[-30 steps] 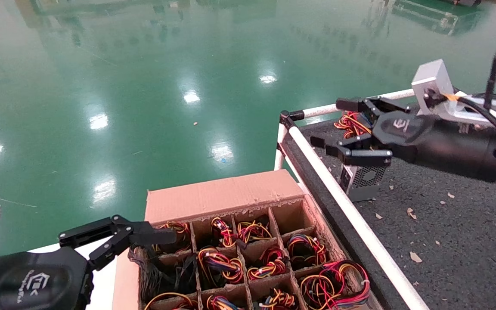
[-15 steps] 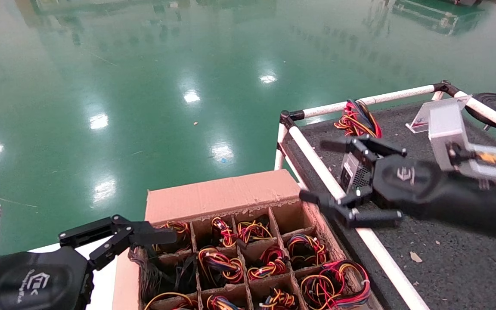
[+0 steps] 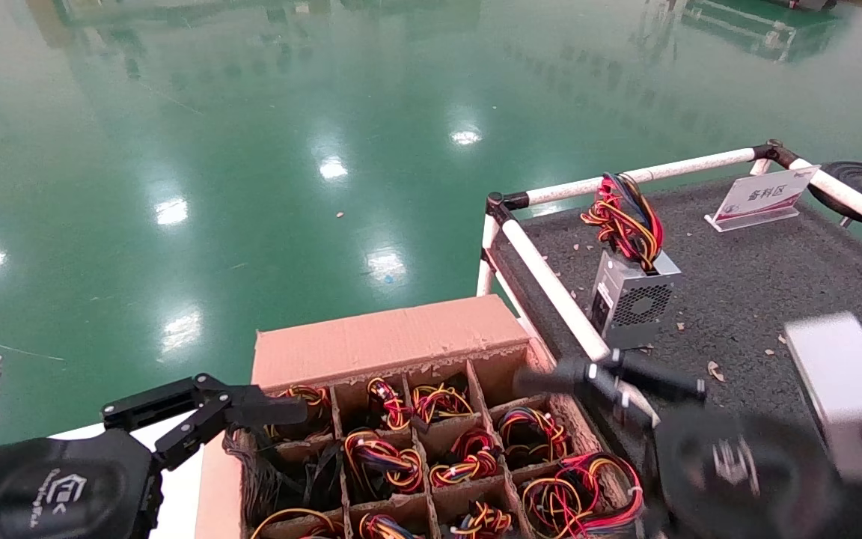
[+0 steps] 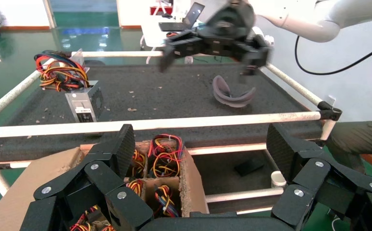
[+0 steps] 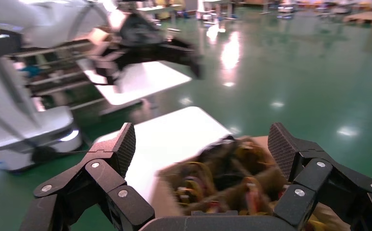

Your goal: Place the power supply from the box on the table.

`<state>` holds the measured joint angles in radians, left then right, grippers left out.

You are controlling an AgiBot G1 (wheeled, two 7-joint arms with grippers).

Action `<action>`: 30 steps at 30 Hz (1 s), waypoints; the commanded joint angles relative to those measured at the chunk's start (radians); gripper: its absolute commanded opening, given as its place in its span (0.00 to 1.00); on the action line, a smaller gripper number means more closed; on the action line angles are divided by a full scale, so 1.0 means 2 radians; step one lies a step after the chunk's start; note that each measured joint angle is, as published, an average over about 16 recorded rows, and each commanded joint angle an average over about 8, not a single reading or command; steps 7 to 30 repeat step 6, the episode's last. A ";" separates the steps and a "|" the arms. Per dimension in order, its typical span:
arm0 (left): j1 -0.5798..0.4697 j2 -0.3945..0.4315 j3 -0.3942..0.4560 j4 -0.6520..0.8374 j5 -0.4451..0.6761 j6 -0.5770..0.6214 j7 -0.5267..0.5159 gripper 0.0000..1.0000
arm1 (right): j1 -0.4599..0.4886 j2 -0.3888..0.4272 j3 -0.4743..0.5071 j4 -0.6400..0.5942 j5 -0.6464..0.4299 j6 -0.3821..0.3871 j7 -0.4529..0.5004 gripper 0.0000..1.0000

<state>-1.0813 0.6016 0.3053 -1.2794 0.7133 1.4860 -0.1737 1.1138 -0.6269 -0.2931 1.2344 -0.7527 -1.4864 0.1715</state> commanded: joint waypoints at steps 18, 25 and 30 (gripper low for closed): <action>0.000 0.000 0.000 0.000 0.000 0.000 0.000 1.00 | -0.035 0.013 0.012 0.044 0.019 -0.008 0.012 1.00; 0.000 0.000 0.000 0.000 0.000 0.000 0.000 1.00 | -0.035 0.013 0.012 0.044 0.019 -0.008 0.012 1.00; 0.000 0.000 0.000 0.000 0.000 0.000 0.000 1.00 | -0.035 0.013 0.012 0.044 0.019 -0.008 0.012 1.00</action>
